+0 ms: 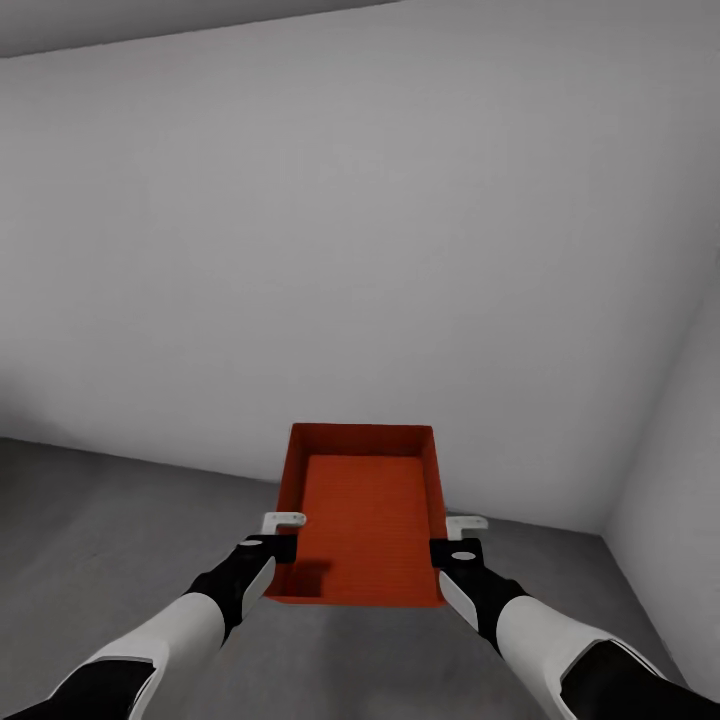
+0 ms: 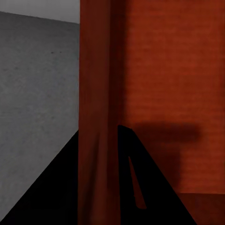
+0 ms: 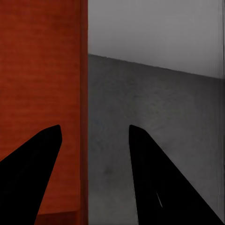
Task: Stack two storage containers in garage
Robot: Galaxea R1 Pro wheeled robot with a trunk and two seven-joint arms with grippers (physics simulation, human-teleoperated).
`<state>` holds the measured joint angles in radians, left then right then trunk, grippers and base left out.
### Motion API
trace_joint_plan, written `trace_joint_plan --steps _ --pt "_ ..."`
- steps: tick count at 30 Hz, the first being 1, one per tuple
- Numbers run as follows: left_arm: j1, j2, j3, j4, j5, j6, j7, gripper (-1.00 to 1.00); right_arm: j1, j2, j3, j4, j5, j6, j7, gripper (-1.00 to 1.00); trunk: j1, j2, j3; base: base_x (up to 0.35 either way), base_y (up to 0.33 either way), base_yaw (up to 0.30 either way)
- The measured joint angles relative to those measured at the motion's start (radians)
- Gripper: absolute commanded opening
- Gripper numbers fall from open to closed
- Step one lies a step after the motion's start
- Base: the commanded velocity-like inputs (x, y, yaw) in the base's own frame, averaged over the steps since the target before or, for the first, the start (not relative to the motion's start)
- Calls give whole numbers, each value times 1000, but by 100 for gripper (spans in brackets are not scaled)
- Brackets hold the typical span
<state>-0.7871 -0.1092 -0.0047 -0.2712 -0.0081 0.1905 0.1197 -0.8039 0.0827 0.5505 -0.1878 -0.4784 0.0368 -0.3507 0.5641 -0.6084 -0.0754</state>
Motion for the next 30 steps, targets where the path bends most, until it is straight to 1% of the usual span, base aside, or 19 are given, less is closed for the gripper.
trace_joint_plan --steps 6,13,30 --pt "0 0 0 -1 0 0 0 -100 0 0 0 -1 0 0 -1 -100 0 0 0 284 1 -249" --pt "0 0 2 -1 -2 0 -1 -100 0 0 0 -1 0 0 -1 -100 1 0 0 42 0 -228" --pt "0 0 2 -2 -3 0 -1 -100 0 0 0 -1 -1 0 -1 -100 1 0 0 0 0 -3"
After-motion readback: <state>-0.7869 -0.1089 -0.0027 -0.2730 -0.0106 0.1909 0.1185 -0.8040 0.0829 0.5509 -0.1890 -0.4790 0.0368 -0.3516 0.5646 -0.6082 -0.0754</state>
